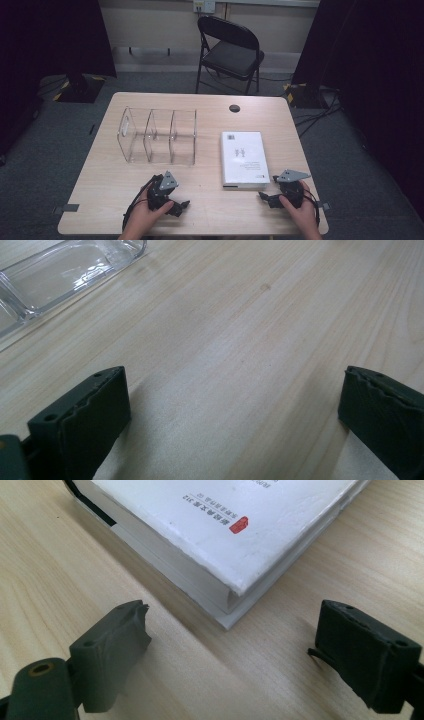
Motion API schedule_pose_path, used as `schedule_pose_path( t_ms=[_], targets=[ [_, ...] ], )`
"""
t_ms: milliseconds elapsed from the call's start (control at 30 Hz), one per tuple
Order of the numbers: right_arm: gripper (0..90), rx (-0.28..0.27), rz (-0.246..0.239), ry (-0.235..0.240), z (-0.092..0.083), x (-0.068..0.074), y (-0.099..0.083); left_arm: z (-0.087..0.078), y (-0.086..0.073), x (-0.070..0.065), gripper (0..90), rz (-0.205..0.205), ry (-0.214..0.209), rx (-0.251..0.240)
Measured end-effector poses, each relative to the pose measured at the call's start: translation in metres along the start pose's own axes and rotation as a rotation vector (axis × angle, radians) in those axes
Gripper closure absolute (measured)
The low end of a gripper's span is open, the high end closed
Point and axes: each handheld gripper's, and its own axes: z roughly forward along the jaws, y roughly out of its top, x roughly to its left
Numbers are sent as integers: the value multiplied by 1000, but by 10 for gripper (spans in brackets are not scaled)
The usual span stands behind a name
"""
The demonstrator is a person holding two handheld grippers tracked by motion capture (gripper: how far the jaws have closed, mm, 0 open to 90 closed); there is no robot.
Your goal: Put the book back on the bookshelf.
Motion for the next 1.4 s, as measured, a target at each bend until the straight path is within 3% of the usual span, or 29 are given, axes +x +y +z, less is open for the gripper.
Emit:
schedule_pose_path(
  t_ms=[167,233,333,367,433,467,600,633,733,900,1033,1167,1267,1400],
  targets=[
    [117,1,-18,15,3,0,2,3,2,-3,0,2,-13,-5],
    [118,-1,-20,22,4,0,3,4,4,-3,0,21,-28,0],
    [147,-3,-31,29,5,1,5,6,9,-7,0,32,-40,25],
    [161,-7,-38,35,6,1,6,7,11,-8,12,30,-52,17],
    [216,-15,-45,42,7,3,8,7,16,-11,128,48,-72,11],
    [241,-20,-51,49,8,5,9,9,19,-13,183,31,-71,16],
    [277,-25,-37,36,10,9,11,18,29,-23,174,28,-117,-5],
    [286,-32,-37,24,10,9,11,20,34,-27,178,42,-119,-5],
    [319,-40,-42,12,9,9,10,29,46,-33,177,33,-126,-27],
    [361,-46,-46,7,9,8,10,44,66,-41,177,71,-130,-3],
    [399,-49,-45,-7,8,8,10,56,74,-45,182,89,-122,-4],
    [447,-54,-66,14,9,14,11,65,81,-47,189,102,-118,-3],
    [417,-51,-58,21,12,19,14,72,86,-45,228,131,-129,12],
    [362,-44,-39,2,17,20,18,79,92,-40,243,111,-117,9]
  ],
)
